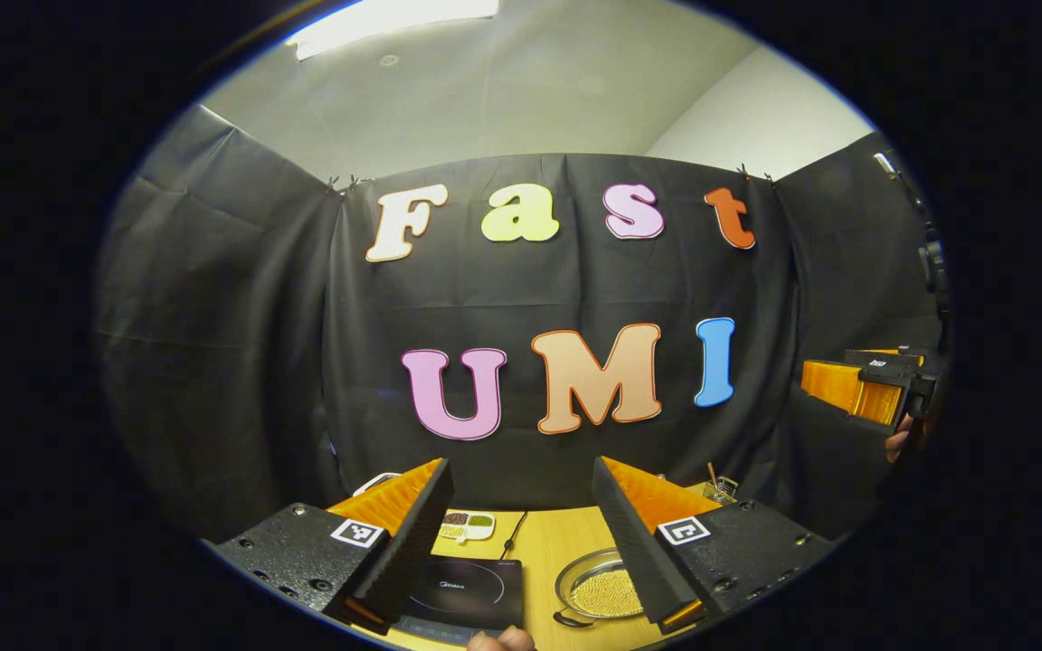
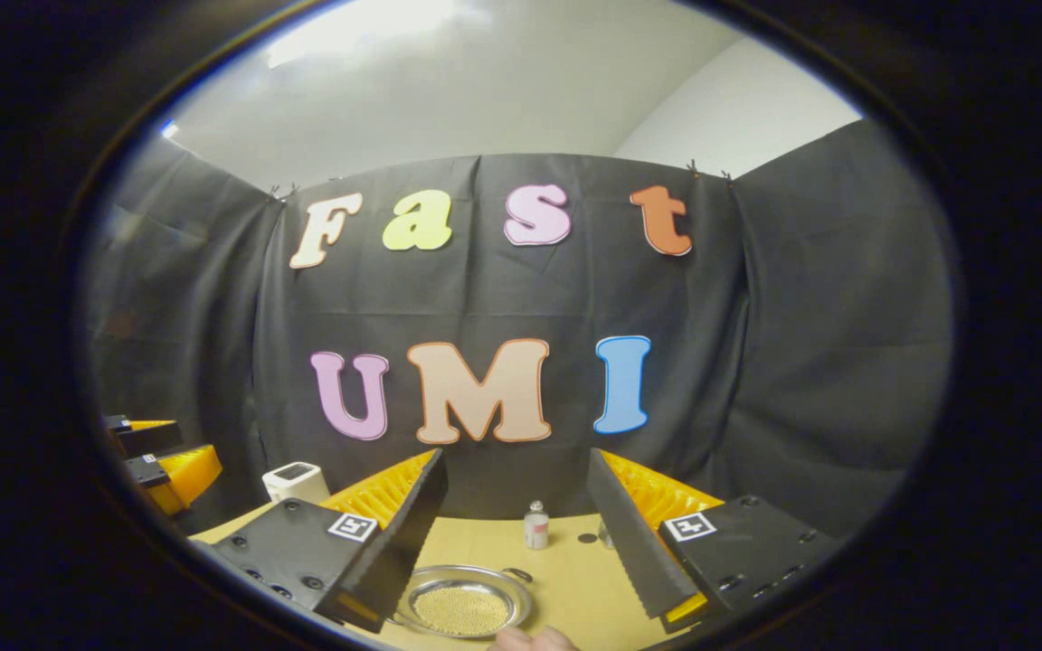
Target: First push the handle of the pot to place it horizontally, then grasp the pot with both hands and set it on the induction cooktop.
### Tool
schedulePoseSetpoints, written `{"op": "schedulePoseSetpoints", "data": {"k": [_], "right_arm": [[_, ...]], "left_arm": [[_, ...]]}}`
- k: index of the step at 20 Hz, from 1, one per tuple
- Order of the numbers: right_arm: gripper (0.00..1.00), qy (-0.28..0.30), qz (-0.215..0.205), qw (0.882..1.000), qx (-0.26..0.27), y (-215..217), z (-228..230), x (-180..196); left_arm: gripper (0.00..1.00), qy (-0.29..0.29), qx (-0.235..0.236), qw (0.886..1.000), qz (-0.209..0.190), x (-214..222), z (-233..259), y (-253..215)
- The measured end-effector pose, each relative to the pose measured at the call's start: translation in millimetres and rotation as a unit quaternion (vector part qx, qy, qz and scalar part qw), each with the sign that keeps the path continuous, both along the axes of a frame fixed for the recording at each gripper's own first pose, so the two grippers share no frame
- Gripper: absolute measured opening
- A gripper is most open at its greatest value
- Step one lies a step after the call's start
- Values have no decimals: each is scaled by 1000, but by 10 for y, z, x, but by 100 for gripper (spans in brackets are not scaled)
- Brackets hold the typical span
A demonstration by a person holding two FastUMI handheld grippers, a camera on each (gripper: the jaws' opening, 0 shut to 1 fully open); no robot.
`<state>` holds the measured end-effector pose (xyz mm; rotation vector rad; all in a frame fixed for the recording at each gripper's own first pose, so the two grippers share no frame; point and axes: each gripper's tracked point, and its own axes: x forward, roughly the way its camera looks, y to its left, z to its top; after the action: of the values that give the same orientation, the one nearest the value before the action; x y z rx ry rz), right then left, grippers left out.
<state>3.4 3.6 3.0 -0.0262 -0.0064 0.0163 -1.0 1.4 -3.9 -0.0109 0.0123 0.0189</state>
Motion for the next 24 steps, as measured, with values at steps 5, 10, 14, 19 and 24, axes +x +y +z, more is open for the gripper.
{"op": "schedulePoseSetpoints", "data": {"k": [5, 10, 14, 19, 24], "right_arm": [[99, 0, -1, 1000, -7, 23, 6, 6], [99, -1, 1, 1000, -9, 87, 14, -9], [99, -3, 2, 1000, -8, 168, 24, -38], [92, -2, 2, 1000, -21, 316, -8, -75], [61, 1, -10, 999, -39, 438, -64, -125]], "left_arm": [[94, -2, -2, 1000, 2, -18, 12, 32], [94, -4, 5, 1000, -1, -42, 10, 85], [94, -4, 6, 1000, 0, -63, -6, 162], [94, -6, 7, 1000, 2, -137, -9, 319], [94, -4, 3, 1000, -2, -220, -84, 512]]}}
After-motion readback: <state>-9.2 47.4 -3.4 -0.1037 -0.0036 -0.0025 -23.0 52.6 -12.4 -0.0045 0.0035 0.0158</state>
